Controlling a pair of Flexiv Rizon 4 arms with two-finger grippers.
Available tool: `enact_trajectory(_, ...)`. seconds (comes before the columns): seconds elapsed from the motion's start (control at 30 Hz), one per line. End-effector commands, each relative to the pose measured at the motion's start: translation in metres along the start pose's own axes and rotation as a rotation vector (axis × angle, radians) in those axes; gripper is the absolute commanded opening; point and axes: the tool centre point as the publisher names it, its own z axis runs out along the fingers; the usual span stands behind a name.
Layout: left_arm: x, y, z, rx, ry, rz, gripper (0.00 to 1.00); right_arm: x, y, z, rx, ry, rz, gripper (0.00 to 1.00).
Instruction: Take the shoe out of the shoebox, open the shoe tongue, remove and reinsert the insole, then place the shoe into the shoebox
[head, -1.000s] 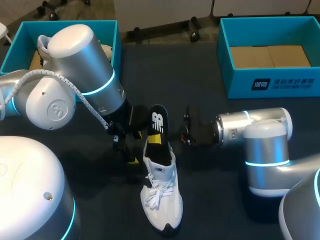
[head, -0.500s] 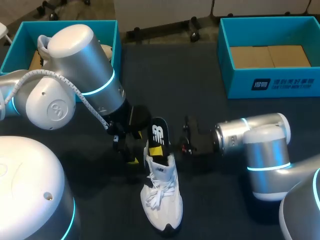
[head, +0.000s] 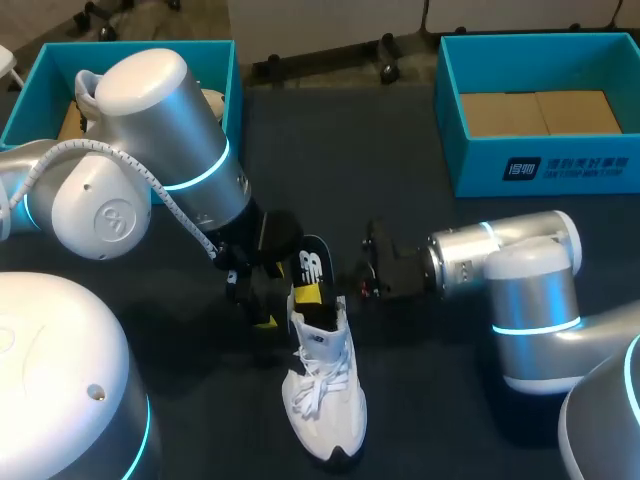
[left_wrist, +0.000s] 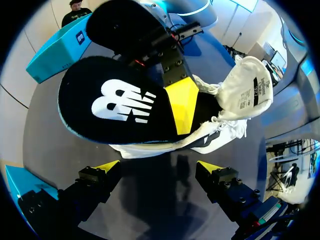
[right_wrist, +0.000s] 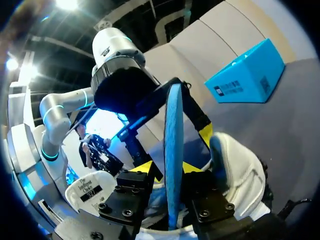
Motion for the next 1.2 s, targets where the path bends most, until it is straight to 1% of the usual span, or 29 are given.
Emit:
enact_trajectory(0.03, 0.0, 0.0, 0.002, 0.0, 0.0, 0.001, 1.0, 0.003, 0.008, -0.002, -0.006, -0.012, -0.008, 0.28)
enact_trajectory(0.13, 0.0, 0.0, 0.002, 0.0, 0.0, 0.001, 1.0, 0.0, 0.012, -0.005, -0.028, -0.014, -0.014, 0.17)
enact_trajectory(0.27, 0.0, 0.0, 0.002, 0.0, 0.0, 0.001, 1.0, -0.003, 0.016, -0.007, -0.045, -0.01, -0.019, 0.13)
enact_trajectory(0.3, 0.0, 0.0, 0.002, 0.0, 0.0, 0.001, 1.0, -0.005, 0.017, -0.007, -0.05, -0.009, -0.019, 0.09)
enact_trajectory(0.33, 0.0, 0.0, 0.002, 0.0, 0.0, 0.001, 1.0, -0.006, 0.018, -0.007, -0.053, -0.004, -0.015, 0.02)
enact_trajectory(0.37, 0.0, 0.0, 0.002, 0.0, 0.0, 0.001, 1.0, -0.008, 0.019, -0.006, -0.061, 0.002, -0.007, 0.0)
enact_trajectory(0.47, 0.0, 0.0, 0.002, 0.0, 0.0, 0.001, 1.0, -0.014, 0.017, -0.006, -0.07, 0.018, 0.021, 0.0)
enact_trajectory(0.6, 0.0, 0.0, 0.002, 0.0, 0.0, 0.001, 1.0, -0.018, 0.009, -0.003, -0.058, 0.033, 0.059, 0.0)
enact_trajectory(0.97, 0.0, 0.0, 0.002, 0.0, 0.0, 0.001, 1.0, -0.01, -0.021, 0.0, -0.014, 0.013, 0.15, 0.0)
enact_trajectory(1.07, 0.0, 0.0, 0.002, 0.0, 0.0, 0.001, 1.0, -0.008, -0.025, 0.0, -0.018, 0.008, 0.153, 0.0)
enact_trajectory(1.2, 0.0, 0.0, 0.002, 0.0, 0.0, 0.001, 1.0, -0.004, -0.023, 0.0, -0.025, -0.001, 0.141, 0.0)
